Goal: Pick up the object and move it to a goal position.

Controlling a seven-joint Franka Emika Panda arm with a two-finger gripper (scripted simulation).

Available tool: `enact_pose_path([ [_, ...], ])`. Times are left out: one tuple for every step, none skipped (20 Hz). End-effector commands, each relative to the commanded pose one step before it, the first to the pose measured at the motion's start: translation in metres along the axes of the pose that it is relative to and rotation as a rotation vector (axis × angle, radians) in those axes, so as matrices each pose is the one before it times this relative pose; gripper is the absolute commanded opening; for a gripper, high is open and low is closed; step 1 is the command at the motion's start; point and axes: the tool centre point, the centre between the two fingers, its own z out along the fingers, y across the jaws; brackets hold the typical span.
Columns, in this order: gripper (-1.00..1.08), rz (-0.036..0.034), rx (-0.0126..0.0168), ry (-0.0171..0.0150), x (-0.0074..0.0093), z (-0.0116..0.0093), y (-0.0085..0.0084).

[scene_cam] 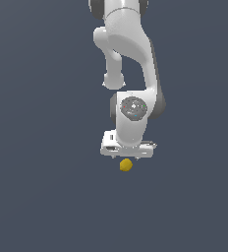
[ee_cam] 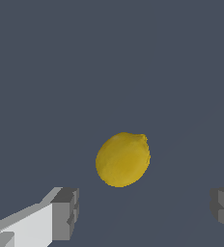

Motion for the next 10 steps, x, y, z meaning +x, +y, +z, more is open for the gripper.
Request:
enact_pose_path([
  [1.0, 0.01015, 0.00198, -0.00131, 0.00392, 0.00929, -0.0039],
  [1.0, 0.00278, 0.00056, -0.00072, 0.00094, 0.00284, -0.00114],
  [1.0, 0.00227, 0.00046, -0.00059, 0.00077, 0.0024, -0.00102],
  [1.0, 0.00197, 0.0004, -0.00051, 0.00063, 0.00199, -0.00076],
  [1.0, 0.00131, 0.00026, -0.00034, 0.00045, 0.00152, -0.00075],
  [1.0, 0.00114, 0.00023, -0.0003, 0.00035, 0.00112, -0.0004],
  [1.0, 0.00066, 0.00013, -0.00017, 0.0002, 0.00067, -0.00026],
  [1.0, 0.0, 0.0, 0.0, 0.00004, 0.00019, -0.00024],
  [1.0, -0.00156, -0.00034, -0.00089, -0.00078, -0.00065, 0.00048],
  [1.0, 0.0, 0.0, 0.0, 0.0, 0.0004, -0.00001],
])
